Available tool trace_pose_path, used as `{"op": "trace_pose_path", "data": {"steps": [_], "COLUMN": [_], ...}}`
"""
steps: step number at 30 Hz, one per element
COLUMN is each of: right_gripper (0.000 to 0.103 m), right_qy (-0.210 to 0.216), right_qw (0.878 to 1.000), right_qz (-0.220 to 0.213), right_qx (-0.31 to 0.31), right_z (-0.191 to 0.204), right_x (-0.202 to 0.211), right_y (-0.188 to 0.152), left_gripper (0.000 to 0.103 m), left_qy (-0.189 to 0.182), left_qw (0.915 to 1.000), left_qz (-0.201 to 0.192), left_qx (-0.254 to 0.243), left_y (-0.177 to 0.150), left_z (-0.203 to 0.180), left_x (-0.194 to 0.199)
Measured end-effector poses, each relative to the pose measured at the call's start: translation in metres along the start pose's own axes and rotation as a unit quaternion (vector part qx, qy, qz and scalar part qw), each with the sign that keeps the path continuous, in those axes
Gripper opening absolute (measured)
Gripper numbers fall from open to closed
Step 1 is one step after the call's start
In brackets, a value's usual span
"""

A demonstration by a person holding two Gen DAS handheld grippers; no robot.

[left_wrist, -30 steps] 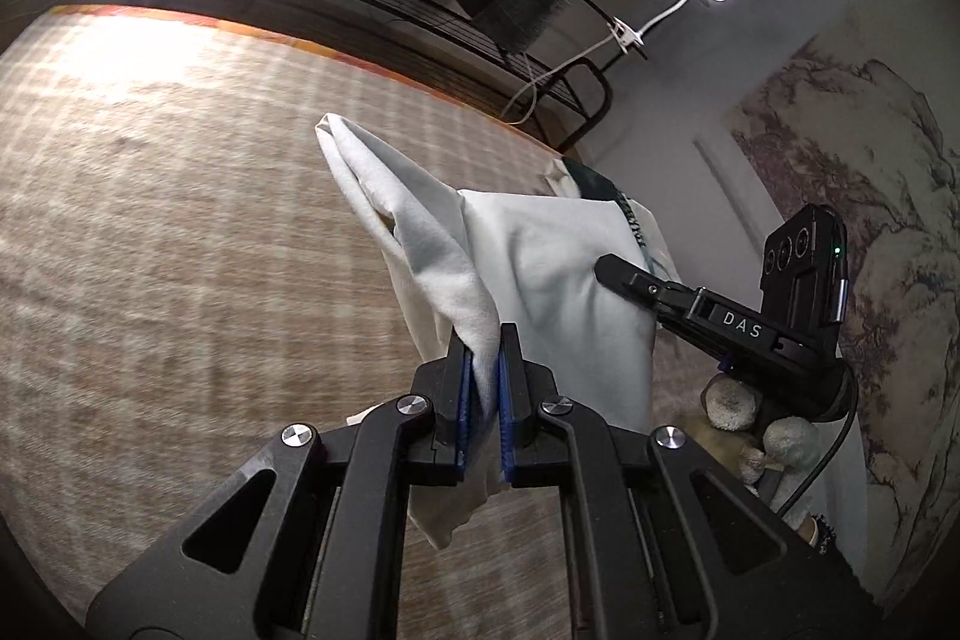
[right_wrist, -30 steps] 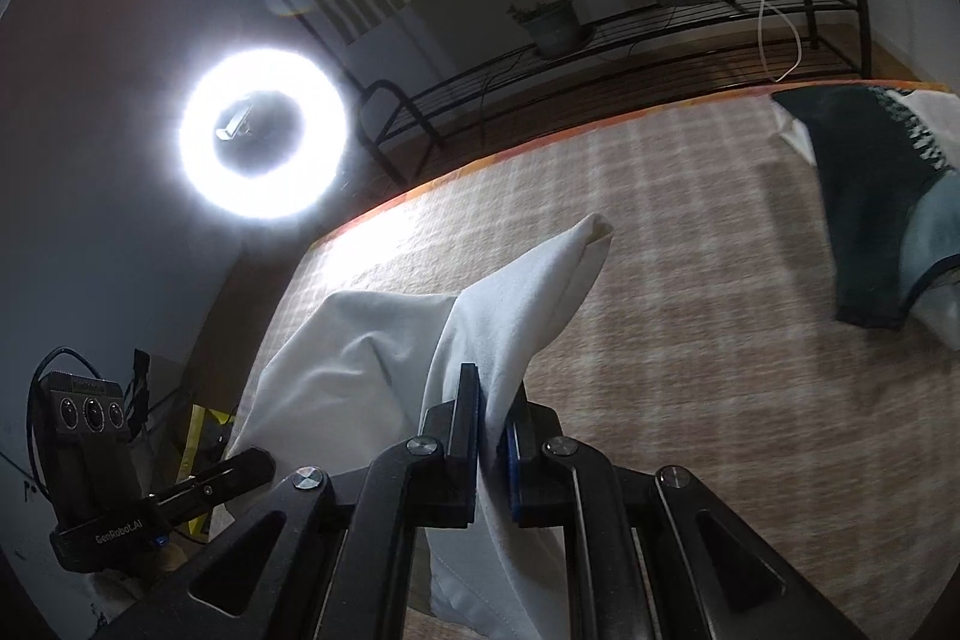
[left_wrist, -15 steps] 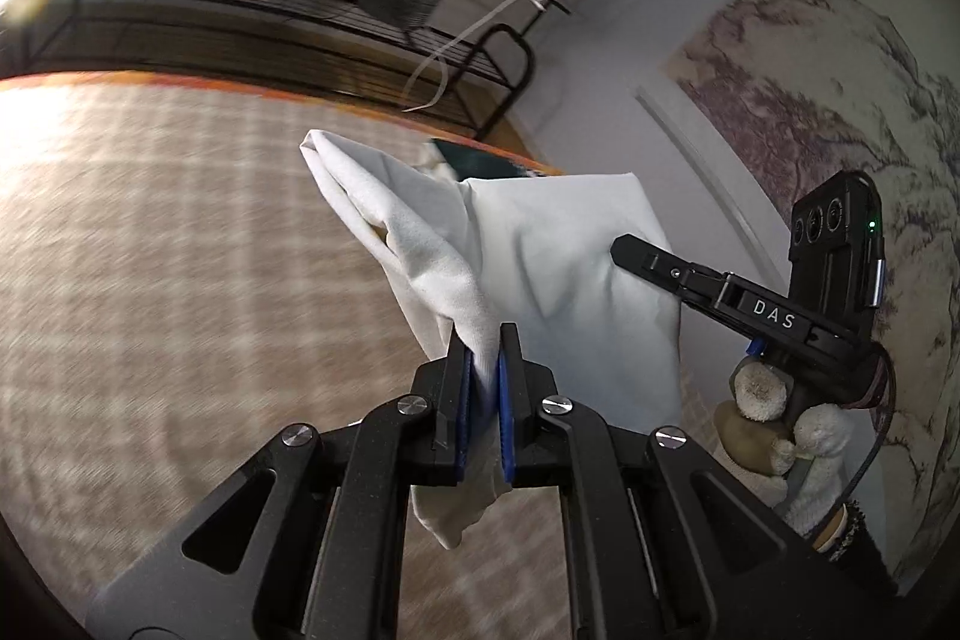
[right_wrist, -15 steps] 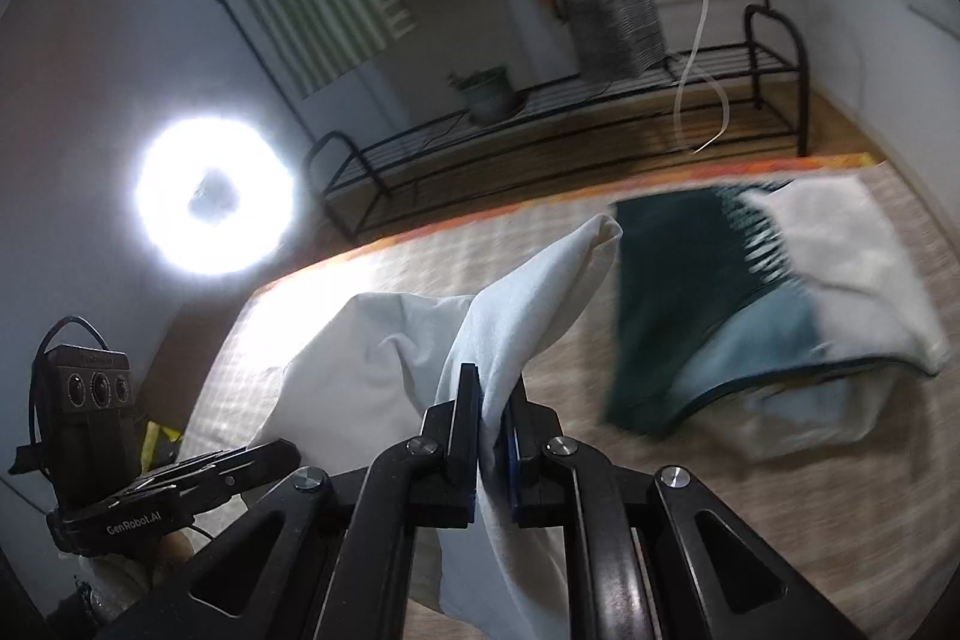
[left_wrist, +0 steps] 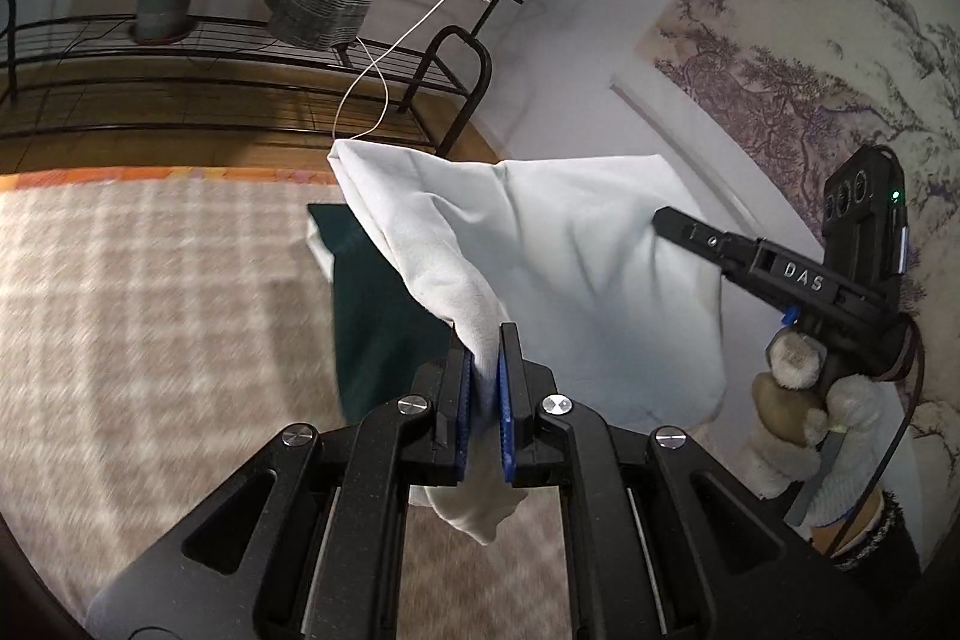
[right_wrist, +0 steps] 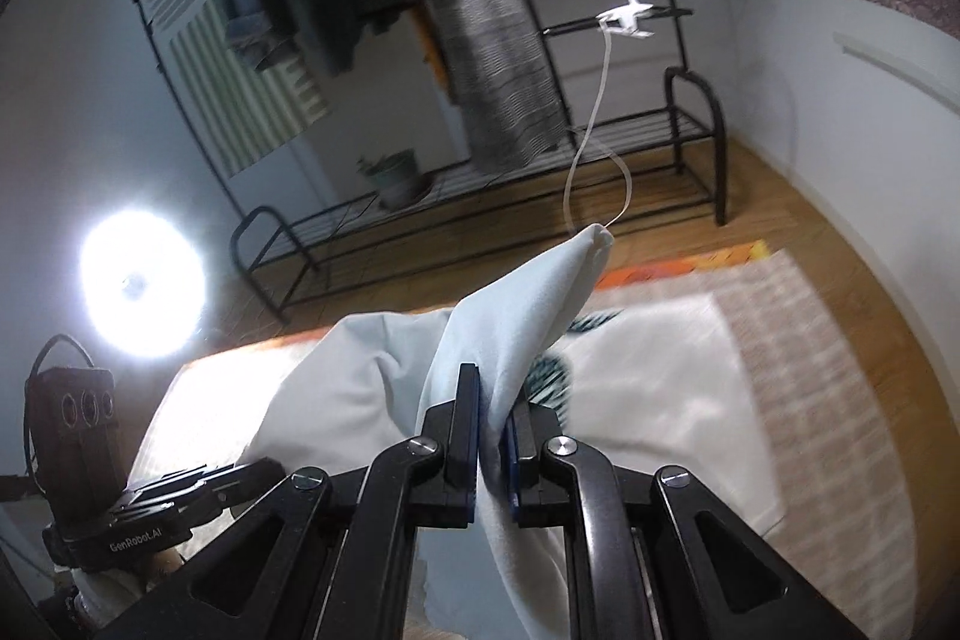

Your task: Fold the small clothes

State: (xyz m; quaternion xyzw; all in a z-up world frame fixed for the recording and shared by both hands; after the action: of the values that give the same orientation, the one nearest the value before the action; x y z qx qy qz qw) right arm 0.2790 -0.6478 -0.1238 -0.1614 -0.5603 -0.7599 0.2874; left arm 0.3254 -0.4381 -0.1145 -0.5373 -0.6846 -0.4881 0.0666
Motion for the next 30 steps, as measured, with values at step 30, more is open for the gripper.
{"op": "trace_pose_path", "data": {"steps": [30], "right_gripper": [0.027], "right_qy": [-0.152], "right_qw": [0.986], "right_qz": [0.052], "right_qx": [0.050], "right_z": [-0.081], "right_x": [-0.069], "right_y": [0.006], "left_gripper": [0.044], "left_qy": [0.105], "left_qw": [0.9926], "left_qz": [0.026], "left_qx": [-0.055], "left_y": [-0.016], "left_z": [0.007], "left_x": [-0.039]}}
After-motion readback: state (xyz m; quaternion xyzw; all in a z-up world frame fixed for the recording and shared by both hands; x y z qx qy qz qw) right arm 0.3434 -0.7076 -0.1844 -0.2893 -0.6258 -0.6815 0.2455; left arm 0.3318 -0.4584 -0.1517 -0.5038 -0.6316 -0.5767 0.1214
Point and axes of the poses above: each gripper's, at about its wrist camera, not at the fingertips, and x roughly against the way its jaws point, z to its left, y to its top, the point moved 4 cm from there along -x, roughly the way its jaws point, and after that the axes turned 3 degrees about x, right-handed, at the moved point
